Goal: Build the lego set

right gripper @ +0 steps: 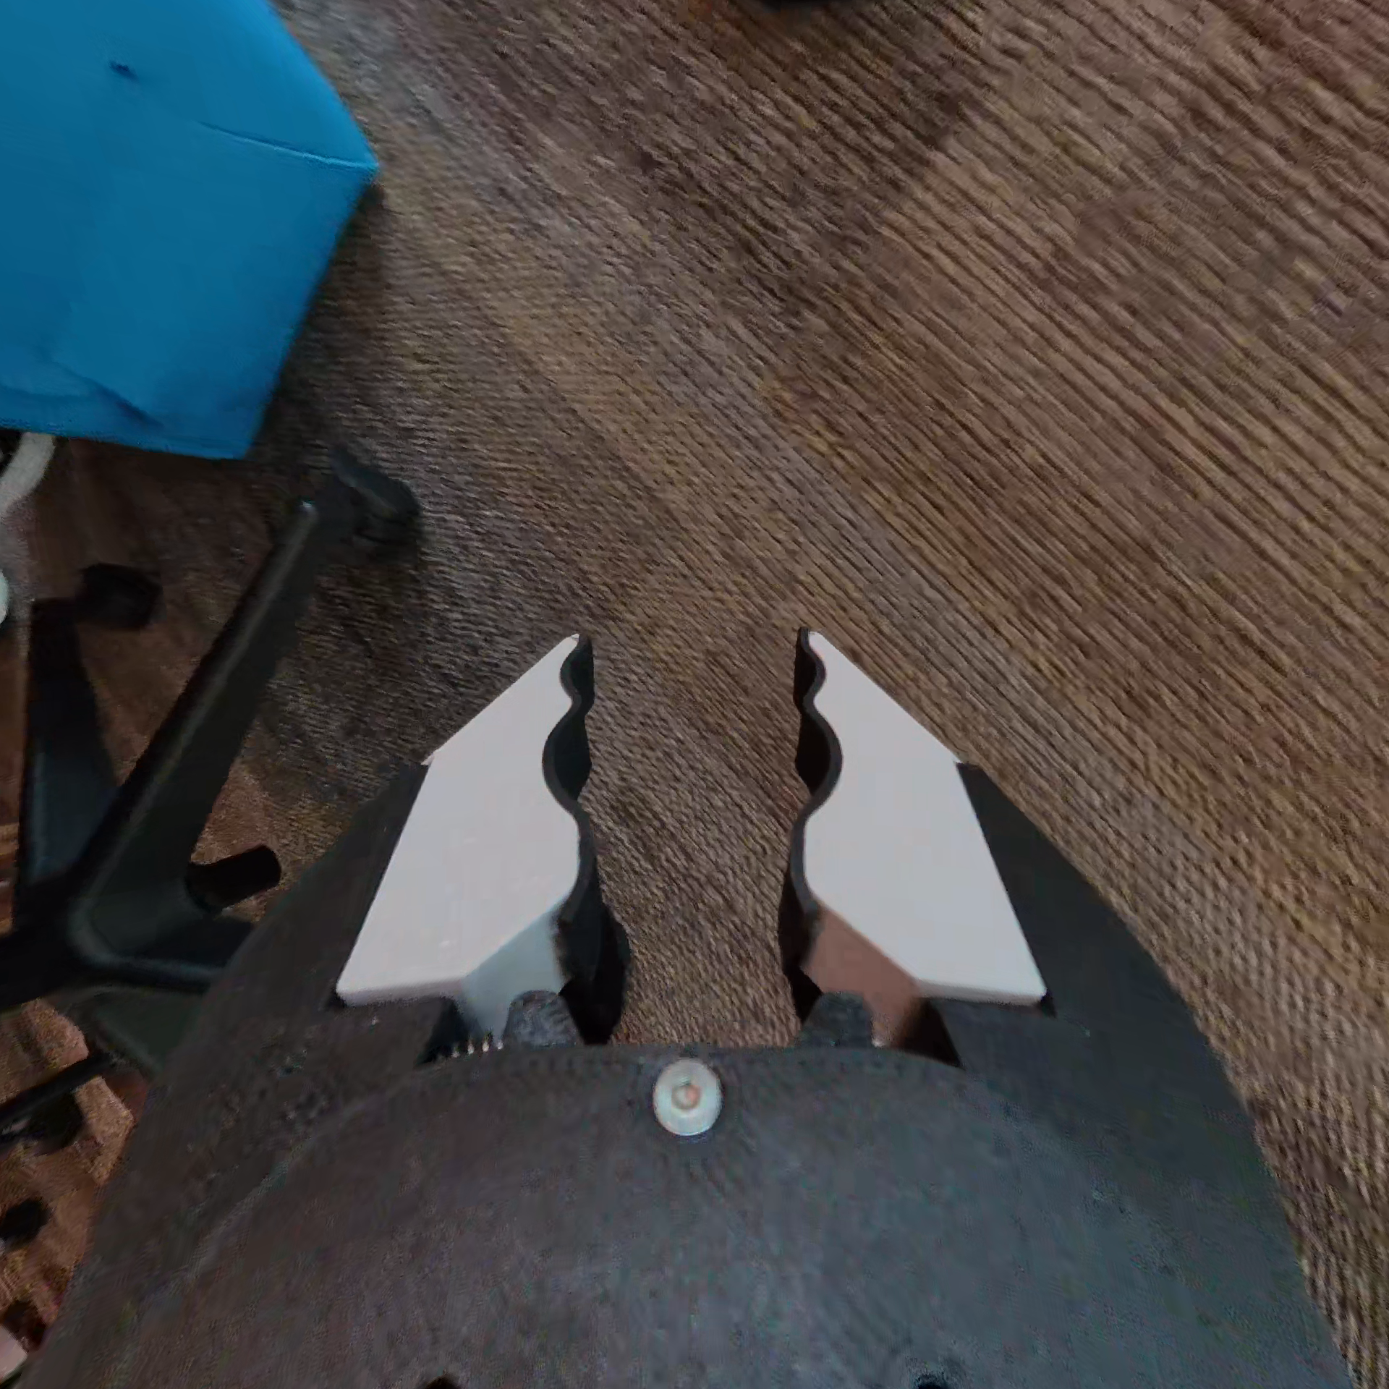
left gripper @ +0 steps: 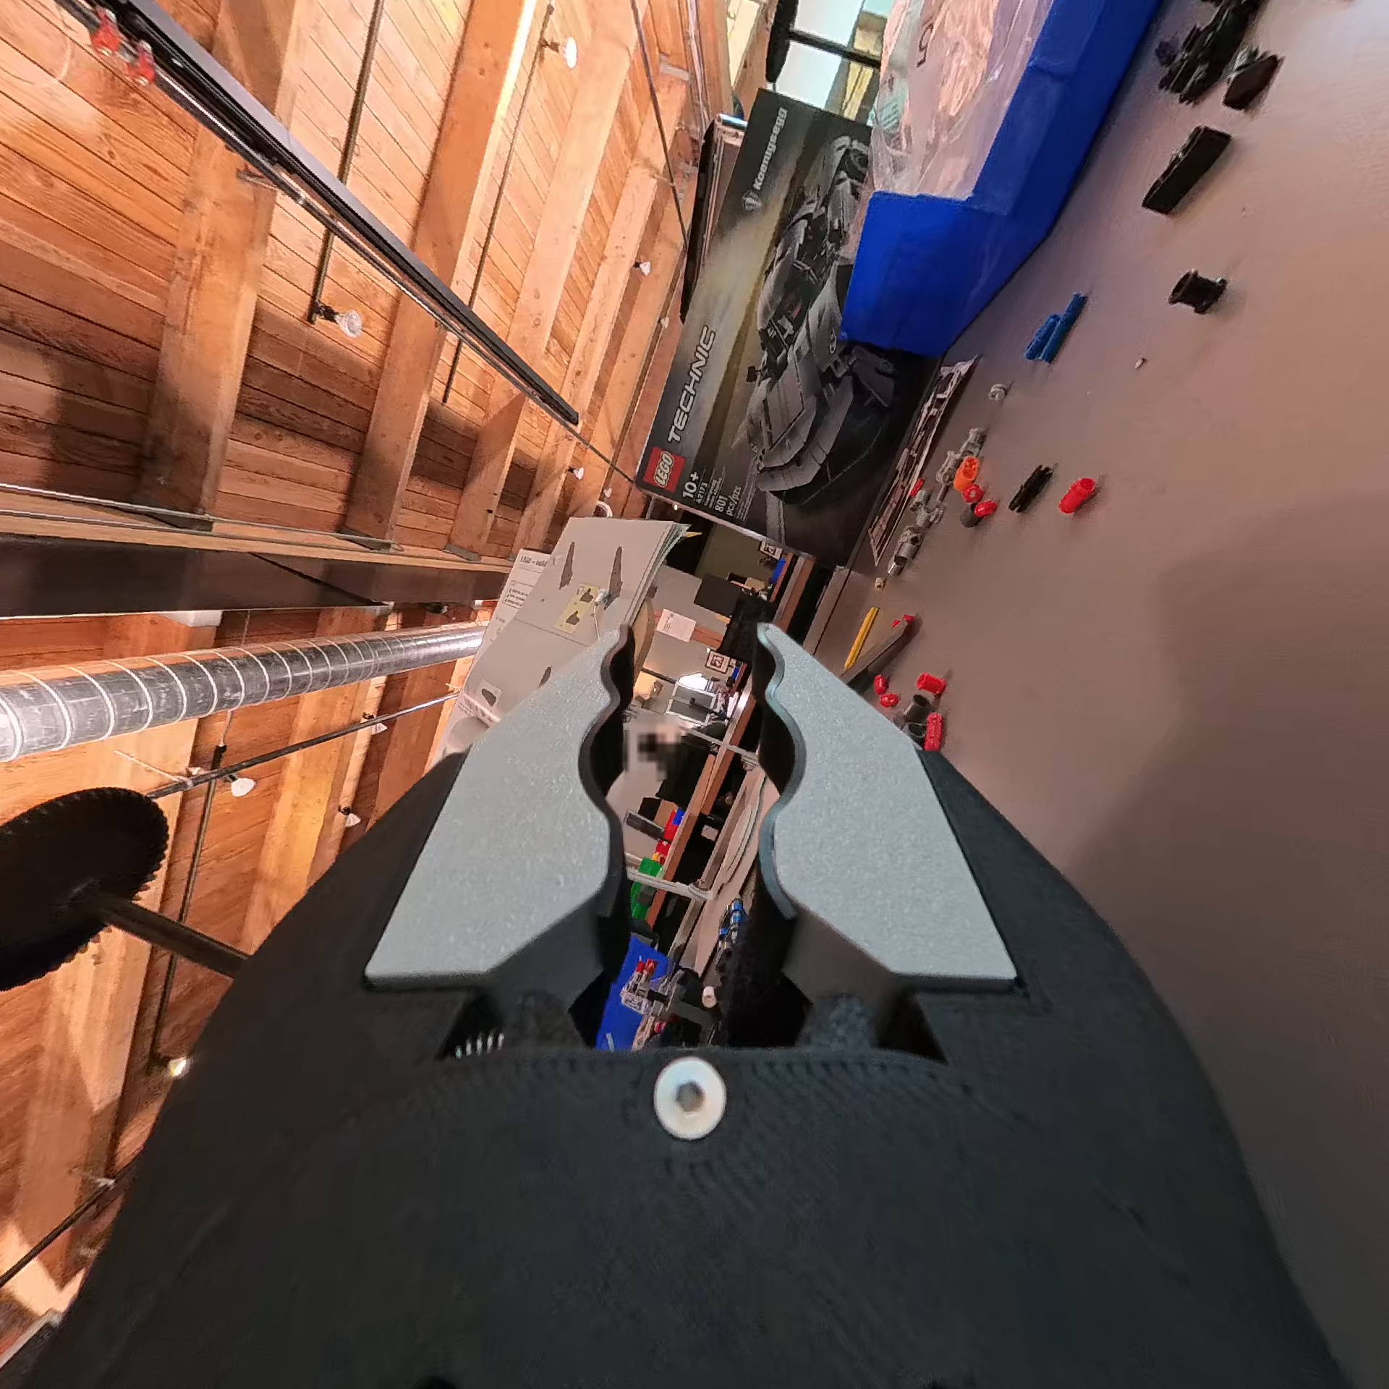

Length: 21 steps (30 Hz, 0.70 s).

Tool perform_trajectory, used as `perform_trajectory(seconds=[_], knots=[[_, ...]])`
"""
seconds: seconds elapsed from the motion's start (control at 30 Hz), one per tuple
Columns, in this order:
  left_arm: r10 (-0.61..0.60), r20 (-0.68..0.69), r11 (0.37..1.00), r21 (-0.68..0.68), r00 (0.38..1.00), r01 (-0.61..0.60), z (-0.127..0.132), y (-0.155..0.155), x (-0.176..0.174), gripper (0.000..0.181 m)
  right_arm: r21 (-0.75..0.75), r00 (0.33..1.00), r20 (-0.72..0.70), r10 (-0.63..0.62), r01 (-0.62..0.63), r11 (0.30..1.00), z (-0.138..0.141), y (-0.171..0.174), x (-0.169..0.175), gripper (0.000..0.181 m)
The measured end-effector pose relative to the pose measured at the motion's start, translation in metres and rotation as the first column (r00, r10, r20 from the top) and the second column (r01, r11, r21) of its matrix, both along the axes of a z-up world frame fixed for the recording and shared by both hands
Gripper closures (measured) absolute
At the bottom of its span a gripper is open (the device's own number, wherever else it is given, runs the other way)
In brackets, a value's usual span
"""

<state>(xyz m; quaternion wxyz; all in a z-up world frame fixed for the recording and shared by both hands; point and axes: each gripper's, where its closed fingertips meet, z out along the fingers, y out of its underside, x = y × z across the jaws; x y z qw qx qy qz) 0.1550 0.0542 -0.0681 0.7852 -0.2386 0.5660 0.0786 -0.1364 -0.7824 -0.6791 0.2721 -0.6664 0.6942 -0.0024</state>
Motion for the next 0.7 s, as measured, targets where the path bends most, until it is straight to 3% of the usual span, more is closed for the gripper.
perform_trajectory(seconds=[0.27, 0.4, 0.57, 0.7], knots=[[0.06, -0.007, 0.998, -0.018, 0.998, -0.06, -0.002, 0.011, 0.001, 0.157, -0.076, 0.958, -0.127, -0.256, 0.248, 0.966, -0.044, -0.132, -0.103, 0.127], [0.204, -0.014, 0.979, 0.003, 0.979, -0.204, -0.002, 0.023, -0.007, 0.163, -0.134, 0.91, -0.157, -0.383, 0.365, 0.921, -0.072, -0.199, -0.153, 0.128], [0.242, 0.057, 0.968, -0.078, 0.969, -0.238, 0.012, -0.023, -0.048, 0.167, -0.236, 0.8, -0.124, -0.587, 0.551, 0.8, -0.111, -0.3, -0.215, 0.133], [0.234, -0.017, 0.97, -0.069, 0.972, -0.234, -0.002, -0.079, -0.084, 0.165, -0.28, 0.691, -0.059, -0.721, 0.681, 0.676, -0.137, -0.371, -0.256, 0.137]])
